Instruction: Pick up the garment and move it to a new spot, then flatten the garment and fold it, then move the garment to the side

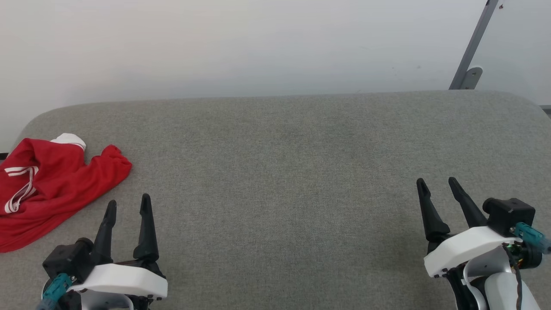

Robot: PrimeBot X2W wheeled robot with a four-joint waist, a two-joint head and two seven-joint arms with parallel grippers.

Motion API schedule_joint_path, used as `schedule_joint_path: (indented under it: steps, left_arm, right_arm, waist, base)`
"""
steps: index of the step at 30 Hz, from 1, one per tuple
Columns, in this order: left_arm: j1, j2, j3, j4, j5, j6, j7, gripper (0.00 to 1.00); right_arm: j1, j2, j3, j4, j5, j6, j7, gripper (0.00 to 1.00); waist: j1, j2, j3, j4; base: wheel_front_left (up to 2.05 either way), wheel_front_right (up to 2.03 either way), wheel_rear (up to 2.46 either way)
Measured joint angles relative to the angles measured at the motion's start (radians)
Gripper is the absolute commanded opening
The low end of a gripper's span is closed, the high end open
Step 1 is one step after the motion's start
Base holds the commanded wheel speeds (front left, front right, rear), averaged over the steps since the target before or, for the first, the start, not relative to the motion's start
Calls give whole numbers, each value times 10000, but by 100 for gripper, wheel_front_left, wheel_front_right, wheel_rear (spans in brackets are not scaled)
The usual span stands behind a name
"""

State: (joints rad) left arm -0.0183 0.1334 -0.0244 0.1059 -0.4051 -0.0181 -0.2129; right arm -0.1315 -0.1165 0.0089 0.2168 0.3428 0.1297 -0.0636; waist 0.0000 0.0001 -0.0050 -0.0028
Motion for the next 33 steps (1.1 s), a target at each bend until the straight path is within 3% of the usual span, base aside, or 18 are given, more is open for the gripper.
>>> schedule_joint_path:
  steps: [25,33]
  left_arm:
    - [13,-105,157,-58,1870,-276,-485,100]
    - [14,-157,247,0,1887,-430,-500,100]
  right_arm:
    - [-19,-35,-29,-278,-1921,10,-209,100]
    - [-18,-44,-25,-372,-1992,10,-219,100]
  waist:
    - [0,0,8,6]
    - [0,0,35,12]
  base:
    - [0,0,0]
    - [0,0,0]
